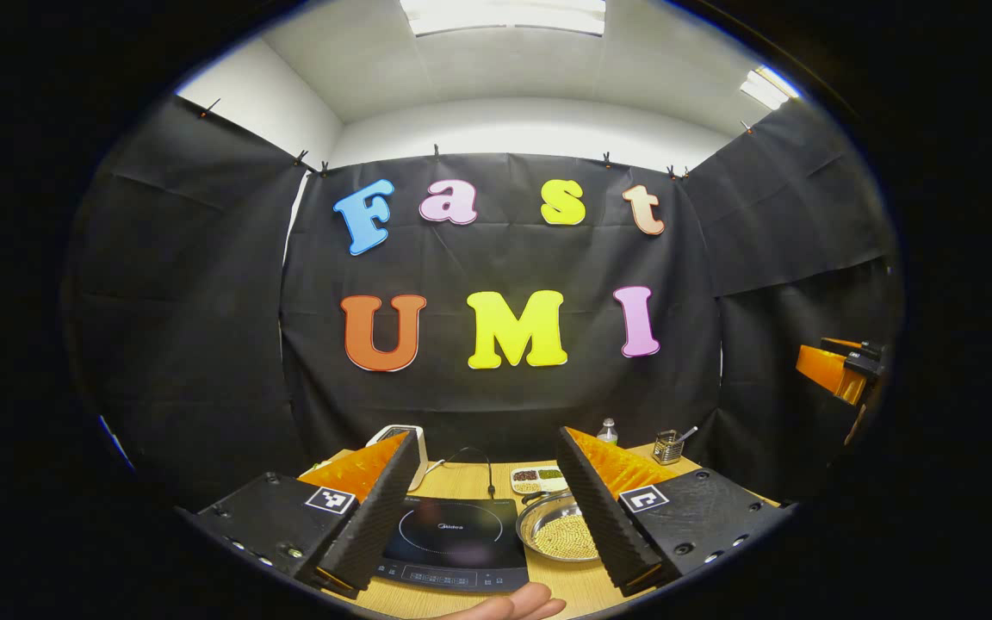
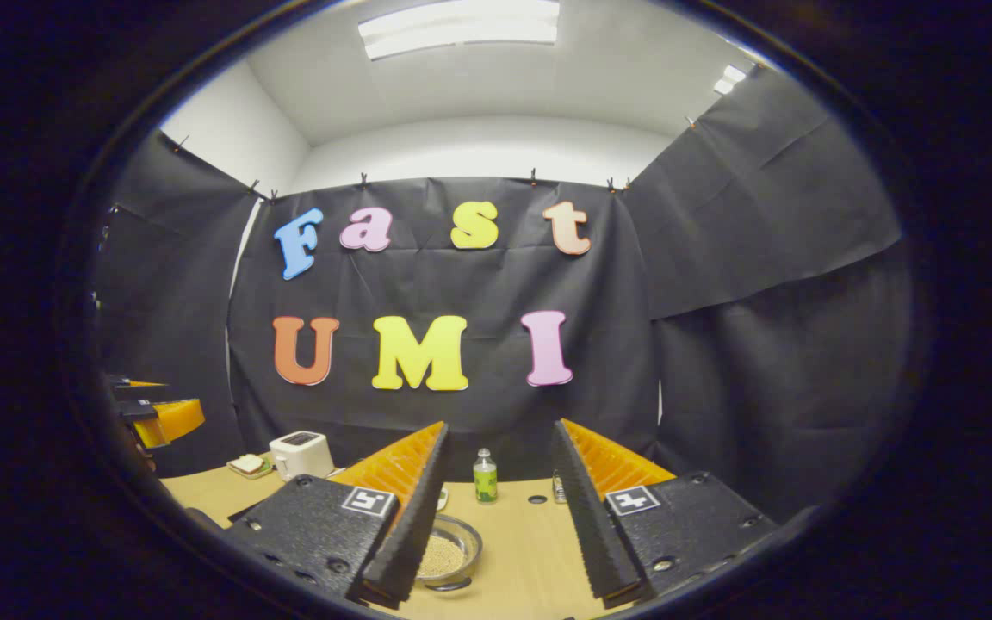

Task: First push the handle of the pot to place it horizontally, then grasp the pot with both hands and set it on the induction cooktop.

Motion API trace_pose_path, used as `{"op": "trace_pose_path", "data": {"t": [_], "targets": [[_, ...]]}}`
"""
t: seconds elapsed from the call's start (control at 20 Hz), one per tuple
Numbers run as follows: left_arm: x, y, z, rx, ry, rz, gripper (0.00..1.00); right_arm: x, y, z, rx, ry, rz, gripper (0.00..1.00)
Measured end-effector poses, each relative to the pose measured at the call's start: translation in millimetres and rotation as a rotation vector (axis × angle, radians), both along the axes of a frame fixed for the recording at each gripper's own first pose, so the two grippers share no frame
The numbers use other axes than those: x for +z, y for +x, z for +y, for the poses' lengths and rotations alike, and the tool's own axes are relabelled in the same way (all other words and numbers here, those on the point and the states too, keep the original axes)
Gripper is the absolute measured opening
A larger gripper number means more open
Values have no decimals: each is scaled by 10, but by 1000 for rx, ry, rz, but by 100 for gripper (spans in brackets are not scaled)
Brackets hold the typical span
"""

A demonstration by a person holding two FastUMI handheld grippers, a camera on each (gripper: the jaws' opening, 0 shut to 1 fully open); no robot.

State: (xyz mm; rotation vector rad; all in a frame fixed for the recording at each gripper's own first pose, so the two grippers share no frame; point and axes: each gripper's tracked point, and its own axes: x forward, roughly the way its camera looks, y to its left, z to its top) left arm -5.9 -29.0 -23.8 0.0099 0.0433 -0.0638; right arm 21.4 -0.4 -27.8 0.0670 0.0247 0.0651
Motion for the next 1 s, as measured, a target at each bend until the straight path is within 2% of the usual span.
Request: {"op": "trace_pose_path", "data": {"t": [0.1, 0.15, 0.3, 0.35, 0.45, 0.55, 0.6, 0.65, 0.75, 0.8, 1.0], "targets": [[-6, -24, 22, 3, -5, -4, 95, -107, 75, 104, 48, 14, 29, 51], [-21, -29, 27, 4, -8, -5, 95, -187, 106, 166, 73, 15, 49, 44], [-50, -61, 31, 1, -11, -3, 95, -428, 207, 213, 87, 20, 121, 5], [-66, -61, 41, 3, -13, -2, 95, -572, 229, 284, 100, 2, 146, 0], [-93, -70, 45, 3, -14, 0, 95, -745, 286, 343, 105, -20, 178, 4], [-135, -67, 46, 1, -8, 5, 95, -991, 338, 461, 128, -36, 220, 4], [-156, -81, 52, 4, -6, 7, 95, -1152, 376, 523, 142, -49, 252, 0], [-166, -79, 50, 4, -5, 7, 95, -1330, 388, 577, 158, -62, 285, 4], [-203, -90, 19, -3, -11, 9, 95, -1655, 456, 625, 167, -87, 345, 4], [-233, -95, 12, -6, -14, 12, 95, -1812, 479, 653, 174, -92, 375, 1], [-315, -104, 43, -1, -21, 23, 95, -2427, 465, 807, 213, -69, 496, 4]]}}
